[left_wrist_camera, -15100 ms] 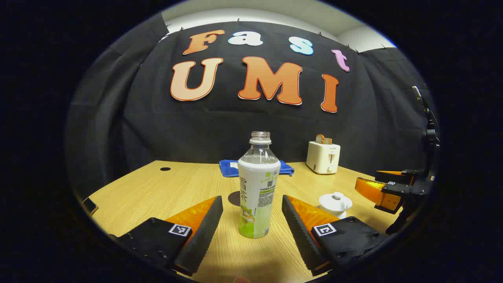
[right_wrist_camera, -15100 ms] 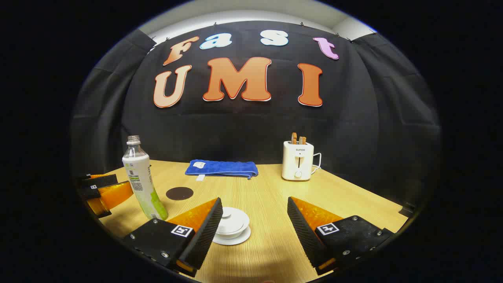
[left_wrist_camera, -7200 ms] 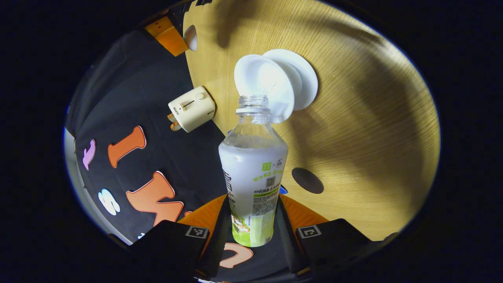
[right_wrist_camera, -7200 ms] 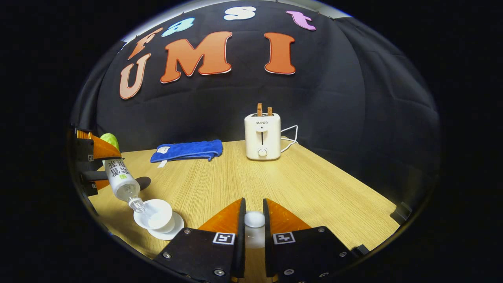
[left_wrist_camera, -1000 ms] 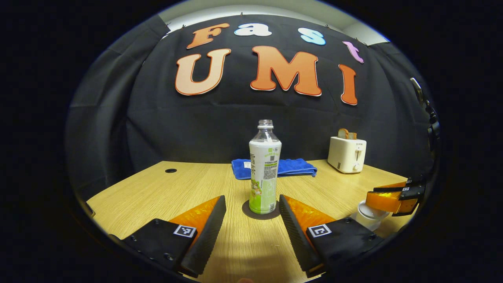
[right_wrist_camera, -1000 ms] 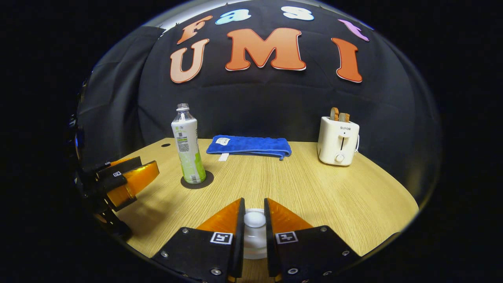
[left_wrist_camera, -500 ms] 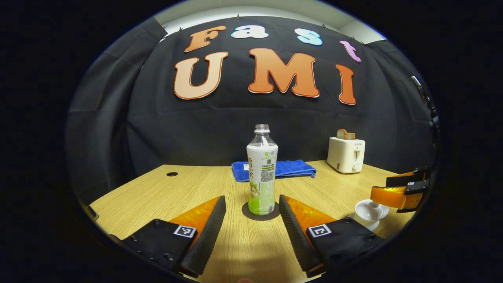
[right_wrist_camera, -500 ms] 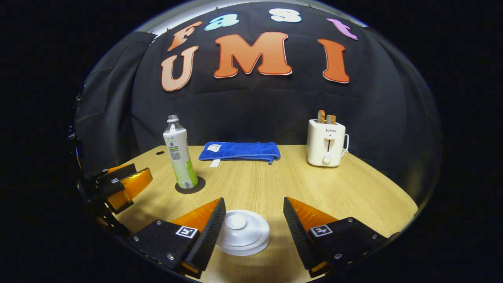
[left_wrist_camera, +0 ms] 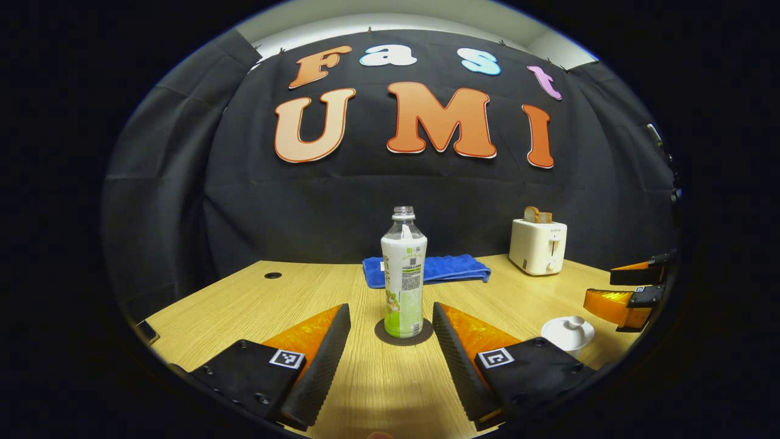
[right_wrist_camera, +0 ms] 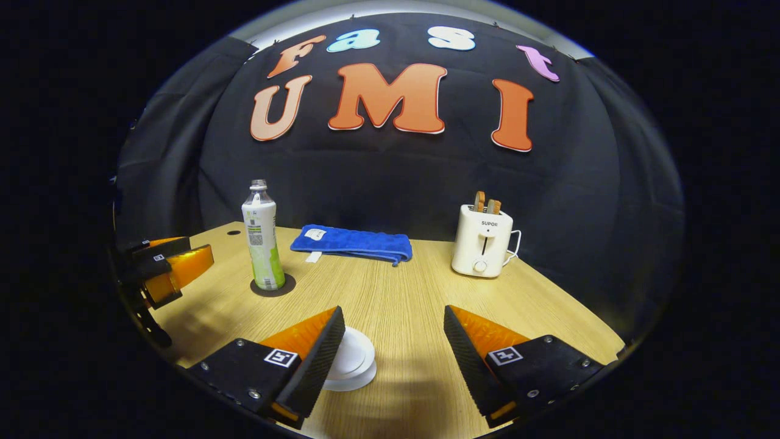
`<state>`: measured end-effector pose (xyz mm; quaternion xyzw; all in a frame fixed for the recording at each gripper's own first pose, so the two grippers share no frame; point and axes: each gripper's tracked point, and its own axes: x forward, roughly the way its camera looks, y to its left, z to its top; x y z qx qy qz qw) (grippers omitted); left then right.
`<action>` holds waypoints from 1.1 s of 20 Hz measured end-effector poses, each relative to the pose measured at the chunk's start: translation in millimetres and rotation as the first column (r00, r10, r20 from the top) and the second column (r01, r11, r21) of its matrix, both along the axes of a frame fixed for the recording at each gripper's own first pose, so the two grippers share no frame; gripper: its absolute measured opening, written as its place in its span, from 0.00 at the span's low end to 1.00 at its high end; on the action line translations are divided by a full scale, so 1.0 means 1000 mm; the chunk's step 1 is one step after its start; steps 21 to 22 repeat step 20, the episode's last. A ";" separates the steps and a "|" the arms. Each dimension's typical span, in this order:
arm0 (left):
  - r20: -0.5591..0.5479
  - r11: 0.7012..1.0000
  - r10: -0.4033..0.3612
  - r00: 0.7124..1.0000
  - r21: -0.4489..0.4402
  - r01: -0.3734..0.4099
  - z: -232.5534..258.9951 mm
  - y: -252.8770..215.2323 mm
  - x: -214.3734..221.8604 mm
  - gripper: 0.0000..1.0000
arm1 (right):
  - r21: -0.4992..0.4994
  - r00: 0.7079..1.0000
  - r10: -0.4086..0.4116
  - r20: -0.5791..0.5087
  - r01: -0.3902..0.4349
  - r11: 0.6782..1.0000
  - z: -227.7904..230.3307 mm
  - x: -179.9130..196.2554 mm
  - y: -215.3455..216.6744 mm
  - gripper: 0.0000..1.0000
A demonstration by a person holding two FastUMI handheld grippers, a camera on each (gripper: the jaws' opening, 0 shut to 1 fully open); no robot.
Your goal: Open the teacup lid with one hand, grasp the water bottle and pour water into the teacup with the other hand; after pouring, place the water bottle on the coaster and then close the teacup lid.
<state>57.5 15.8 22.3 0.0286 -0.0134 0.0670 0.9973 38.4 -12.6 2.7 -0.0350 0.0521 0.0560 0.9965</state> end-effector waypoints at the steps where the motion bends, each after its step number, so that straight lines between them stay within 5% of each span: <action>1: 0.005 1.000 0.001 1.000 -0.002 -0.001 0.003 0.000 0.000 0.87 | 0.000 1.000 -0.009 0.002 0.009 1.000 0.001 0.001 -0.003 0.97; 22: 0.031 0.993 0.121 0.992 -0.018 -0.120 0.017 0.031 -0.030 0.87 | 0.080 0.997 -0.059 0.049 0.055 0.995 0.026 -0.010 -0.037 0.98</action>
